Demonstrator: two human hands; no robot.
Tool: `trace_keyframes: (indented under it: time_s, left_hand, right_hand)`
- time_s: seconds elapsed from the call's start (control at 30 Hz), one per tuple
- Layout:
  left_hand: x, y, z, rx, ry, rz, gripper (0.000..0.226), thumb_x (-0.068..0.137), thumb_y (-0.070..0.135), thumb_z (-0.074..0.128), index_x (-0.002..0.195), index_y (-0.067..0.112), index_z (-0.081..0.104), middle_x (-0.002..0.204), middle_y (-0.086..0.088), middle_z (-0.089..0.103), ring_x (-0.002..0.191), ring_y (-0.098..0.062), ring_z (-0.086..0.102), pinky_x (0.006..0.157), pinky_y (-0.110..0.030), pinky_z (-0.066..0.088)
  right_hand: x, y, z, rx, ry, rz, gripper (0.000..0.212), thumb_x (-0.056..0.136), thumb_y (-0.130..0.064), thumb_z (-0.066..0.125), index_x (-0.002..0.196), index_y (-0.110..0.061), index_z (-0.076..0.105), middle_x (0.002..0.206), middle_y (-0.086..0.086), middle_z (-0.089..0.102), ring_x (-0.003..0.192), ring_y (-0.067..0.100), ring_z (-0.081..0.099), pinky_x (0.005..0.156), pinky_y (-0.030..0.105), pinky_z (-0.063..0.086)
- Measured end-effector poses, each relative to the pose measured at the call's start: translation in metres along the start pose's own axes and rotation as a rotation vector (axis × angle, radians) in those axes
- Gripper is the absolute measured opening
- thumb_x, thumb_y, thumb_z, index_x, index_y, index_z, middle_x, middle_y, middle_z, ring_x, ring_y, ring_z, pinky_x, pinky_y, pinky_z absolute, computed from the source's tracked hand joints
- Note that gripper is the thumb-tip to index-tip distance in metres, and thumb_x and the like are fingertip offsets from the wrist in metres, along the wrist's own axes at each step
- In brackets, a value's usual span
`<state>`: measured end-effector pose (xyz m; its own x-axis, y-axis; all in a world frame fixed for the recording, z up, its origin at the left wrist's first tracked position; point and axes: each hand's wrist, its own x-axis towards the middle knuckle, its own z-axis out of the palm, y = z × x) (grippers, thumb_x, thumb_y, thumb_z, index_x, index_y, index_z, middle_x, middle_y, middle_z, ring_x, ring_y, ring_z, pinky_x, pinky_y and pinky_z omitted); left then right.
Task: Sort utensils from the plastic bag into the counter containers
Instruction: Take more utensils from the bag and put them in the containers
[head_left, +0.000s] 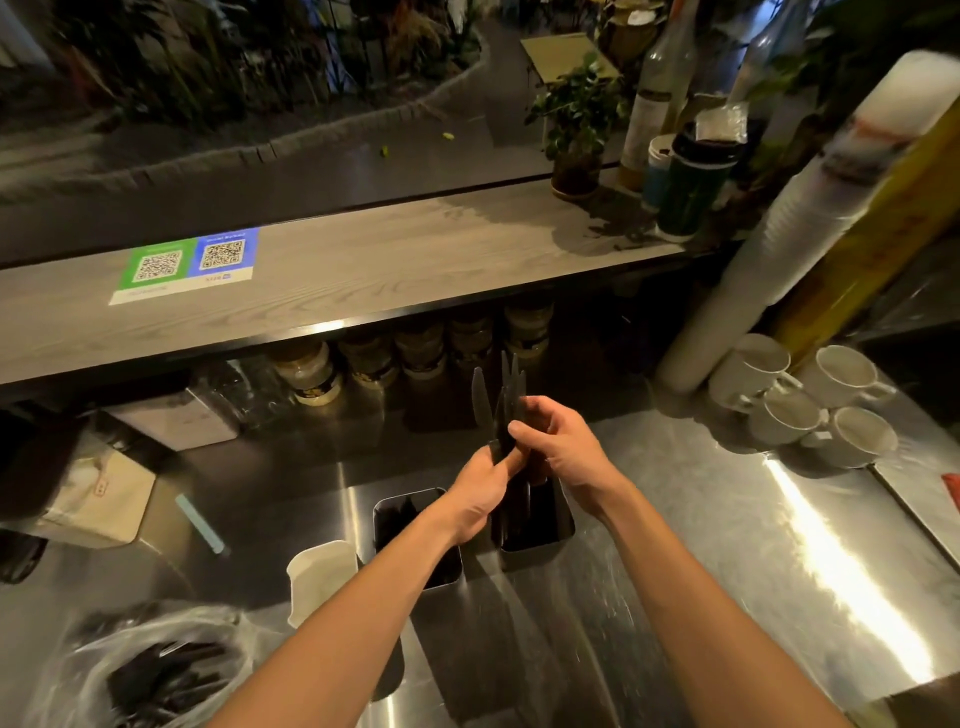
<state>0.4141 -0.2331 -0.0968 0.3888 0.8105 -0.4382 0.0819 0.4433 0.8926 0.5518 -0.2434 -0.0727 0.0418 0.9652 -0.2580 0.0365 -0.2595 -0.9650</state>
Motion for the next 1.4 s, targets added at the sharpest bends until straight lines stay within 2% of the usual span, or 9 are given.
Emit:
trace_keyframes:
  time_s: [0.1,0.27,0.4,0.57,0.7,0.8,1.1,1.27,1.4]
  left_hand:
    - [0.010,-0.002,0.000,0.116,-0.007,-0.003,0.021,0.103,0.026,0.053,0.119,0.027,0.066,0.119,-0.003,0.072,0.113,-0.017,0.068,0.107,-0.044,0.049]
    - [0.018,0.001,0.008,0.192,-0.055,0.006,0.017,0.104,0.026,0.052,0.115,0.030,0.065,0.117,0.001,0.070,0.112,-0.015,0.066,0.097,-0.027,0.051]
    - [0.026,-0.007,0.012,0.407,0.036,0.085,0.021,0.106,0.022,0.048,0.121,0.018,0.062,0.114,-0.004,0.068,0.110,-0.017,0.063,0.083,-0.015,0.051]
    - [0.023,-0.022,0.005,0.975,0.214,0.288,0.049,0.090,0.000,0.066,0.136,-0.004,0.051,0.141,-0.022,0.053,0.133,-0.035,0.047,0.112,-0.039,0.034]
    - [0.020,-0.036,0.002,0.989,0.220,0.290,0.066,0.094,0.018,0.068,0.152,0.021,0.035,0.162,0.000,0.019,0.154,-0.019,0.004,0.126,-0.044,0.014]
    - [0.018,-0.044,0.000,1.081,0.229,0.271,0.066,0.096,0.020,0.065,0.153,0.017,0.033,0.164,0.000,0.011,0.154,-0.016,-0.008,0.127,-0.044,0.003]
    - [0.028,-0.057,-0.006,0.986,0.226,0.227,0.061,0.091,0.036,0.071,0.144,0.020,0.046,0.160,0.005,0.026,0.153,-0.012,0.004,0.126,-0.041,0.011]
    - [0.023,-0.060,-0.007,0.905,0.204,0.309,0.044,0.094,0.031,0.068,0.134,0.024,0.054,0.148,0.008,0.044,0.146,-0.011,0.026,0.122,-0.040,0.025]
    - [0.018,-0.061,-0.008,0.837,0.213,0.312,0.036,0.096,0.027,0.065,0.131,0.025,0.058,0.134,0.014,0.050,0.126,-0.011,0.048,0.109,-0.037,0.045]
  right_hand:
    - [-0.002,-0.001,-0.007,0.010,-0.030,-0.018,0.023,0.097,-0.016,0.064,0.119,-0.021,0.062,0.109,0.001,0.075,0.100,0.020,0.072,0.073,0.037,0.054]
    - [-0.001,-0.001,-0.017,-0.006,-0.075,-0.046,0.030,0.098,-0.011,0.061,0.127,-0.020,0.063,0.116,0.002,0.073,0.113,0.018,0.067,0.099,0.045,0.052]
    - [-0.004,0.003,-0.020,0.003,-0.032,-0.063,0.025,0.098,-0.010,0.061,0.121,-0.016,0.068,0.110,0.002,0.074,0.110,0.016,0.068,0.099,0.039,0.052]
    - [-0.011,0.017,-0.014,0.009,-0.009,-0.039,0.024,0.099,-0.011,0.060,0.117,-0.022,0.071,0.106,-0.005,0.075,0.106,0.009,0.069,0.090,0.028,0.051]
    - [-0.014,0.035,-0.008,-0.019,0.004,-0.005,0.026,0.099,-0.012,0.059,0.117,-0.027,0.071,0.108,-0.009,0.074,0.107,0.008,0.068,0.097,0.035,0.051]
    - [-0.017,0.047,-0.006,-0.026,0.019,0.023,0.025,0.099,-0.012,0.059,0.115,-0.027,0.071,0.106,-0.010,0.074,0.104,0.007,0.068,0.096,0.034,0.052]
    - [-0.017,0.073,-0.003,-0.096,0.052,0.107,0.020,0.100,-0.016,0.058,0.114,-0.025,0.069,0.108,-0.007,0.072,0.106,0.011,0.066,0.100,0.042,0.053]
    - [-0.018,0.075,-0.004,-0.134,0.029,0.060,0.021,0.101,-0.020,0.056,0.119,-0.025,0.065,0.111,-0.009,0.067,0.105,0.008,0.064,0.096,0.033,0.055]
    - [-0.019,0.074,-0.004,-0.195,-0.017,0.028,0.022,0.103,-0.020,0.052,0.122,-0.026,0.063,0.114,-0.011,0.065,0.109,0.007,0.062,0.095,0.028,0.054]
